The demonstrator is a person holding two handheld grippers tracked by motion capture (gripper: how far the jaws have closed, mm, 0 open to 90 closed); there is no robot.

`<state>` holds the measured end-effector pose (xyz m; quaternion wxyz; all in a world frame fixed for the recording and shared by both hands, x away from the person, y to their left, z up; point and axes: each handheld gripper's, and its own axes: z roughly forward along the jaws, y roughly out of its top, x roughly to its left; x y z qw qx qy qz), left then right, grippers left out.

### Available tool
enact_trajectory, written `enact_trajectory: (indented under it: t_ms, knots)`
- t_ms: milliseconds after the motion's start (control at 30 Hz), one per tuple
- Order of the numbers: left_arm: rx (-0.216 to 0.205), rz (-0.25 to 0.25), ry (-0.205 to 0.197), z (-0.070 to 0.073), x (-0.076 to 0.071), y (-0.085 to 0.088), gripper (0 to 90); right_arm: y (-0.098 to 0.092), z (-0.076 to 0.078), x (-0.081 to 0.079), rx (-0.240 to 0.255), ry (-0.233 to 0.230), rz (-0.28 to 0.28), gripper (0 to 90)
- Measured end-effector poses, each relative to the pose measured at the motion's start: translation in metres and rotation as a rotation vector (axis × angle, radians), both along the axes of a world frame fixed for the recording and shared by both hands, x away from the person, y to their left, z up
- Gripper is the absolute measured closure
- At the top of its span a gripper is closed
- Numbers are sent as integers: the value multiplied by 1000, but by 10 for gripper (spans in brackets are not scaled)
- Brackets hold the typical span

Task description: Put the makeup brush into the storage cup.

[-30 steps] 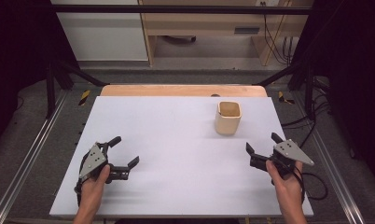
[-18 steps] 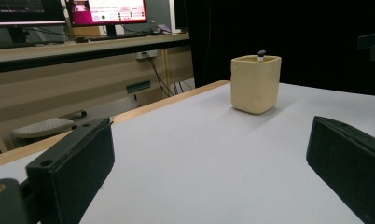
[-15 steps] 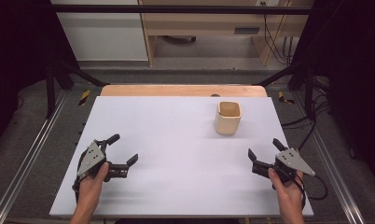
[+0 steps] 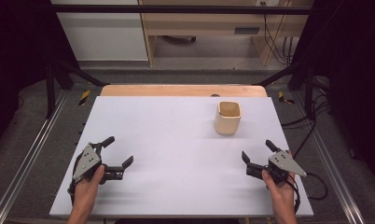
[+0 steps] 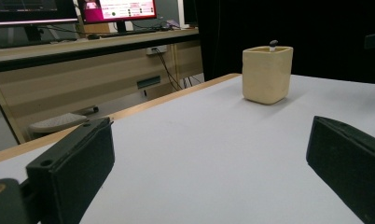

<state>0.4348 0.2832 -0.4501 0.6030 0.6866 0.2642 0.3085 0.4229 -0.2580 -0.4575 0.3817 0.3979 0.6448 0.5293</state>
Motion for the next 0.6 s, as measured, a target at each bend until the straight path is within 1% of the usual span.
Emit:
enact_trajectory:
  t_ms: [133,167,267,333,600]
  knots:
    - [-21,15,-4,-1,-1,6,8,3,-3,2,-4,2,10,32]
    - [-27,19,-4,-2,-1,8,8,4,-4,3,-5,-5,13,31]
    - [-31,27,-6,-3,-2,12,8,6,-6,4,0,-6,16,30]
    - [-25,29,-7,-3,-3,13,8,8,-7,5,4,-8,24,31]
    - [-37,34,-12,-3,-4,15,8,14,-13,6,-12,-6,45,35]
